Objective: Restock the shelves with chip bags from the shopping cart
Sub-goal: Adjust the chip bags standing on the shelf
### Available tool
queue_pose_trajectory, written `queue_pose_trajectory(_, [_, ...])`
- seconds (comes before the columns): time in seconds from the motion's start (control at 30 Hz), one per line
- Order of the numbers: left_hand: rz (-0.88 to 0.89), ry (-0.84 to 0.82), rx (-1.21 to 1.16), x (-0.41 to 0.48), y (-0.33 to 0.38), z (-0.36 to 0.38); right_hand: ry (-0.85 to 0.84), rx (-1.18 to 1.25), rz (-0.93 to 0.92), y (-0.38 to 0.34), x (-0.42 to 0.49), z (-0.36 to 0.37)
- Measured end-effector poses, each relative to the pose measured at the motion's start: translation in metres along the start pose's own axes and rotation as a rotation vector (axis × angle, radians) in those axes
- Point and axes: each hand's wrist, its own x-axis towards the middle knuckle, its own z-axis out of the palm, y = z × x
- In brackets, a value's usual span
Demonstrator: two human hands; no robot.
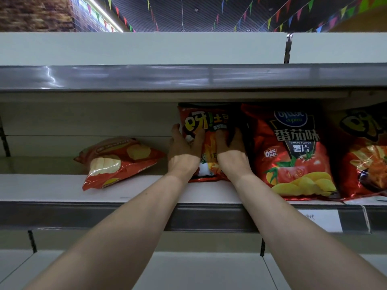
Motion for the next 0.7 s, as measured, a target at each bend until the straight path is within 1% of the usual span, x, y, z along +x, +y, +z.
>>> queue_pose_trajectory(0.03, [0.02,0.004,0.007,0.002,-0.002,0.001,0.037,-0.027,-0.066,0.0,-0.002,0.0])
queue_pose_trajectory(0.1, [0.032,-0.003,0.031,0.003,-0.004,0.002,0.115,-0.16,-0.289,-0.002,-0.009,0.003])
queue_pose_trajectory(0.17, [0.025,0.012,0.072,0.002,-0.003,0.001,0.113,-0.322,-0.479,-0.004,-0.015,0.008])
queue_pose_trajectory(0.2, [0.034,0.032,0.1,0.003,-0.004,0.001,0.086,-0.402,-0.539,-0.004,-0.016,0.009])
queue_pose_trajectory(0.3, [0.107,0.076,0.234,0.003,-0.006,-0.002,0.027,-0.532,-0.599,-0.003,-0.018,0.011])
queue_pose_trajectory(0.43, [0.196,0.077,0.398,0.005,-0.007,-0.002,-0.003,-0.571,-0.565,-0.003,-0.017,0.009])
queue_pose_trajectory(0.5, [0.236,0.108,0.423,0.004,-0.004,-0.003,0.003,-0.556,-0.558,-0.003,-0.019,0.01])
queue_pose_trajectory(0.6, [0.353,0.18,0.429,0.0,0.001,-0.007,0.014,-0.527,-0.563,-0.003,-0.021,0.01])
queue_pose_trajectory(0.7, [0.442,0.212,0.455,-0.001,0.008,-0.014,-0.005,-0.571,-0.554,-0.004,-0.021,0.009])
